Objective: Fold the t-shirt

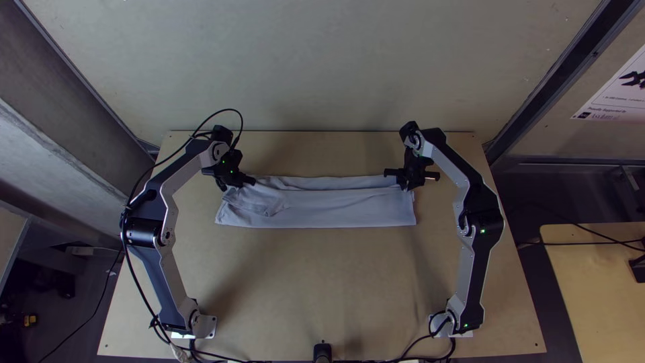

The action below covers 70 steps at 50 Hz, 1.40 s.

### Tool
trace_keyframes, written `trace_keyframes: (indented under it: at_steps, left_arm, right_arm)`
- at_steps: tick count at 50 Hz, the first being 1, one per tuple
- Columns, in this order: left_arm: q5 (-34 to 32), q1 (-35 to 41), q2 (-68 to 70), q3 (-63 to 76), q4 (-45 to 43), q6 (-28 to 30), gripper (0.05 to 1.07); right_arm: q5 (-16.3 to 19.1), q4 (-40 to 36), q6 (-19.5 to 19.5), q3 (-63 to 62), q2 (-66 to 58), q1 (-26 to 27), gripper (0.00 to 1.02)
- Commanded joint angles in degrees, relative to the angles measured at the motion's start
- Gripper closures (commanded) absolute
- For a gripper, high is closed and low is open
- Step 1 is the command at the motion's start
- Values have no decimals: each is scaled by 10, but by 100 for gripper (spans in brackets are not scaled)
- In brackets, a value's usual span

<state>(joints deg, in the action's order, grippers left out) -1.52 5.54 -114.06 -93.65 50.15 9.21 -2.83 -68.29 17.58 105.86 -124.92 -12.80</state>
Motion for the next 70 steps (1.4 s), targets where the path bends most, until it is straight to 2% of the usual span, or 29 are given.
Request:
trace_keyframes:
  at_steps: [1, 3, 6, 8, 11, 12, 27, 39, 47, 57, 70]
  left_arm:
    - [5, -5, -1, 14, -4, -23, 7]
    - [2, -8, 9, 16, -5, -29, 9]
    - [-2, -14, 29, 20, -8, -39, 9]
    - [-5, -18, 43, 23, -8, -46, 9]
    - [-26, -27, 69, 33, -7, -53, 9]
    - [-34, -31, 77, 35, -5, -55, 9]
    - [-173, -111, 162, 57, 46, -60, 9]
    - [-303, -193, 191, 92, 64, -60, 9]
    - [-384, -236, 191, 131, 69, -31, 9]
    - [-422, -261, 165, 184, 64, 26, 9]
    - [-471, -296, 62, 160, 65, 56, 9]
  right_arm:
    - [-16, 0, 18, 6, 28, 15, 72]
    - [-19, 0, 20, 6, 42, 18, 72]
    - [-25, 1, 21, 6, 64, 23, 61]
    - [-31, 1, 21, 5, 79, 26, 45]
    - [-40, 0, 20, 0, 105, 30, 11]
    - [-43, 1, 20, -2, 113, 31, 4]
    - [-72, 3, 13, -44, 235, 44, 3]
    - [-71, 2, -1, -61, 307, 59, 3]
    - [-68, 2, -7, -57, 355, 59, 3]
    - [-46, 2, -11, -44, 397, 57, 3]
    - [-36, 2, -9, -59, 417, 57, 3]
